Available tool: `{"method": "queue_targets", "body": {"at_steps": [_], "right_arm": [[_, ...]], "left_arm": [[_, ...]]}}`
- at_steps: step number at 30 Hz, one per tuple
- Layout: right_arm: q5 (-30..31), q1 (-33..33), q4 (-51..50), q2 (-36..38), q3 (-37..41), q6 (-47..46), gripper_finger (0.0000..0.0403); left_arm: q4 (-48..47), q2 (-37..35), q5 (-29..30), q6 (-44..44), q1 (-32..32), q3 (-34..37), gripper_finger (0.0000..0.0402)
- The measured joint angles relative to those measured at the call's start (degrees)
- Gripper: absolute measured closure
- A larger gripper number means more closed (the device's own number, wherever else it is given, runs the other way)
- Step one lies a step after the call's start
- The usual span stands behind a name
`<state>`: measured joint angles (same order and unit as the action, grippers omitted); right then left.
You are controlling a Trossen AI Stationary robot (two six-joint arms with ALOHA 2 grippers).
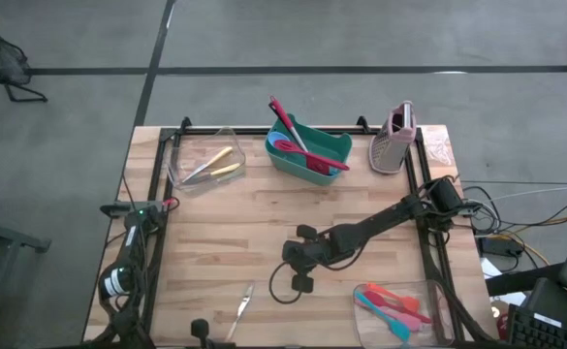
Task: Pick & Place Kitchen Items
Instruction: Put the orange table knife into the top transparent bin
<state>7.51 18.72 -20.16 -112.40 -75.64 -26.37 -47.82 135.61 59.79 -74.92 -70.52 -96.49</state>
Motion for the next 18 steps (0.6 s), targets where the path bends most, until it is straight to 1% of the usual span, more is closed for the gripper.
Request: {"method": "queue_targets", "body": {"at_steps": [4, 10, 15, 18], "right_arm": [[0.0, 0.0, 0.0, 0.0, 0.0, 0.0, 0.0394], [0.0, 0.0, 0.0, 0.0, 0.0, 0.0, 0.0394], [0.0, 0.0, 0.0, 0.0, 0.0, 0.0, 0.0394], [0.0, 0.0, 0.0, 0.0, 0.0, 0.0, 0.0394]], "left_arm": [[2.4, 0.0, 0.9, 0.5, 0.0, 0.1, 0.0398], [5.9, 0.0, 1.9, 5.0, 0.0, 0.1, 0.0399], [6.0, -0.1, 5.9, 8.0, -0.2, -0.8, 0.0395], [6.7, -0.6, 7.9, 7.5, -0.2, -0.8, 0.0387]]}}
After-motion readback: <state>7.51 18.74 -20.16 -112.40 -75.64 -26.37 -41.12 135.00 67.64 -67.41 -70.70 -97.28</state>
